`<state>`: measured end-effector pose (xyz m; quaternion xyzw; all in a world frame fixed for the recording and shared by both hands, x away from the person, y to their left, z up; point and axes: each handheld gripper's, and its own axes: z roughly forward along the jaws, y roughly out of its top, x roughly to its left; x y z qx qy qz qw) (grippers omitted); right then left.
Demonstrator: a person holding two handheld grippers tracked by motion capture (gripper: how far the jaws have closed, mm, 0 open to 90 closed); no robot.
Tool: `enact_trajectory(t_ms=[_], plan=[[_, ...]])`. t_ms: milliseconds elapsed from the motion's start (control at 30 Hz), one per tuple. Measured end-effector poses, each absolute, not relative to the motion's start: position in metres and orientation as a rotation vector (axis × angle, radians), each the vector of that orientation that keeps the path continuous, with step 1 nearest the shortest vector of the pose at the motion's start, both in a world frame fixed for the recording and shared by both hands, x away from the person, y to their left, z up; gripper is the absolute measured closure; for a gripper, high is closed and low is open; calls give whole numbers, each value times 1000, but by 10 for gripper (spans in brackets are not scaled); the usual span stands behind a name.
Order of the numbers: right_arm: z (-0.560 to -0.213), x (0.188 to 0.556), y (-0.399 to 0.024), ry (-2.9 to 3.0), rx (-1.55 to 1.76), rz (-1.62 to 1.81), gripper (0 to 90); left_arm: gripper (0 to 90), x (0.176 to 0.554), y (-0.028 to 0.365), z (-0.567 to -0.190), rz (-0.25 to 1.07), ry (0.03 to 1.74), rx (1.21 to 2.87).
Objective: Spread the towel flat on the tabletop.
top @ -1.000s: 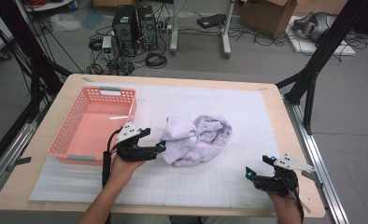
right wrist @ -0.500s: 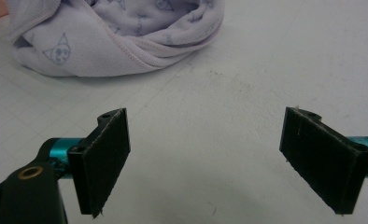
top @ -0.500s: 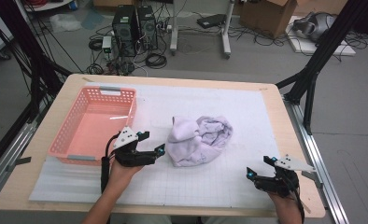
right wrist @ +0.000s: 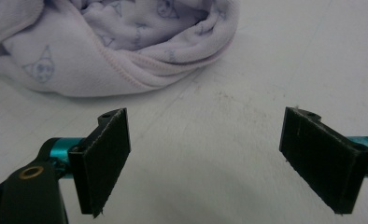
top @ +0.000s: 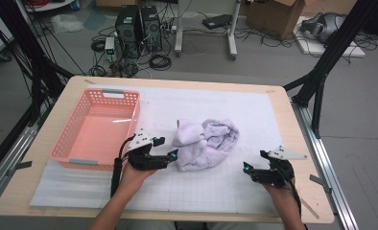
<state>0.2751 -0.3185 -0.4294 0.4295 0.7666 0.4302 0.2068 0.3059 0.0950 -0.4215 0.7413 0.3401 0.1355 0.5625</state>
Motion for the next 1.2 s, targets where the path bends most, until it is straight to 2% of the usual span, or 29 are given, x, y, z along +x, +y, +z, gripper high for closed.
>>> enact_trajectory(t_ms=[133, 233, 367, 433, 500, 600, 867, 1067, 1100, 1200], plan=[[-433, 302, -302, 2156, 1218, 1200, 151, 322, 311, 85, -425, 312, 787, 1767], [-432, 323, -285, 2154, 1231, 1208, 178, 465, 315, 78, -429, 310, 790, 1783], [-438, 349, -265, 2225, 1267, 1173, 354, 820, 317, 76, -432, 328, 796, 1808], [-442, 356, -261, 2270, 1284, 1159, 514, 862, 317, 79, -430, 341, 803, 1810], [-441, 354, -262, 2283, 1320, 1204, 692, 866, 316, 83, -428, 361, 810, 1805], [-434, 341, -268, 2293, 1270, 1169, 793, 869, 316, 93, -425, 384, 833, 1791], [-427, 279, -311, 2306, 1223, 1125, 804, 870, 317, 99, -423, 404, 863, 1785], [-423, 238, -326, 2356, 1217, 1106, 800, 870, 316, 98, -421, 406, 863, 1775], [-422, 234, -326, 2368, 1210, 1114, 777, 870, 316, 98, -420, 408, 866, 1773], [-413, 230, -327, 2288, 1185, 1169, 576, 870, 318, 98, -419, 408, 875, 1764]])
